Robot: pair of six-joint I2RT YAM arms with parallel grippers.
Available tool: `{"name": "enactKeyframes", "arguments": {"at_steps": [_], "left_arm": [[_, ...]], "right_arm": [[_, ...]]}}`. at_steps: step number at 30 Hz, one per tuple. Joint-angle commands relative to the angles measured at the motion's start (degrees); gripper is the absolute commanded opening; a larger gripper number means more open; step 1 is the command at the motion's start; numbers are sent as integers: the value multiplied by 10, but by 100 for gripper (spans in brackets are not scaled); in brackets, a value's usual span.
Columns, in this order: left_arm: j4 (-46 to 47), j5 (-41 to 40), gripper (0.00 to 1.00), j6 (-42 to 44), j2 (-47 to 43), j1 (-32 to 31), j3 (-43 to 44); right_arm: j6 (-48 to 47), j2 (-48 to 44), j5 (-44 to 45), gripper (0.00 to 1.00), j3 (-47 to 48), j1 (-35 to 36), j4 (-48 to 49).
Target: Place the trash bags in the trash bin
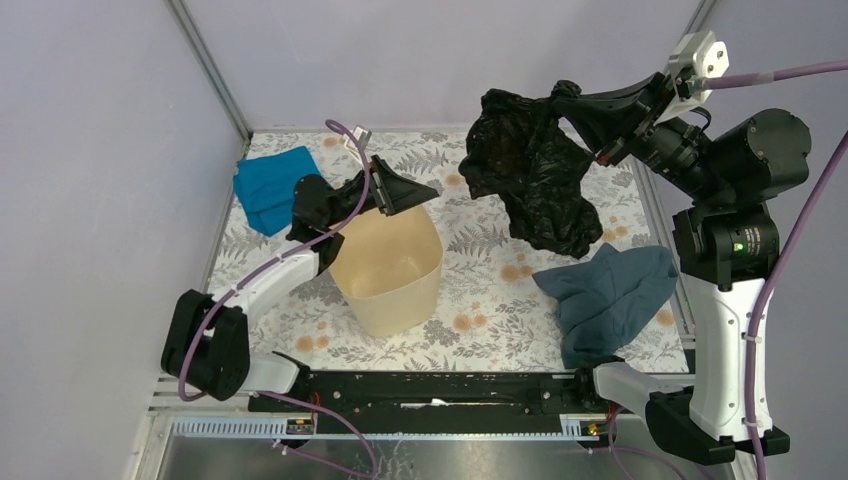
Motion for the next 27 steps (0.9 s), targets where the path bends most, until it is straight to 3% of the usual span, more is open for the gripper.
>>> {"name": "enactKeyframes", "arguments": {"at_steps": [1, 11, 17, 23, 27], "left_arm": [[16, -3, 99, 20, 7, -7, 57], [21, -27, 99, -10, 35, 5, 109], [72, 23, 99, -55, 83, 6, 138], [184, 41, 99, -129, 113, -12, 136], [307, 62, 99, -178, 121, -25, 125]], "right_arm": [[23, -4, -37, 0, 19, 2, 38], [62, -8, -98, 0, 16, 3, 86], [107, -4, -133, 0, 12, 2, 139], [146, 1, -146, 0, 12, 3, 196], [155, 1, -147, 0, 13, 3, 206]]}}
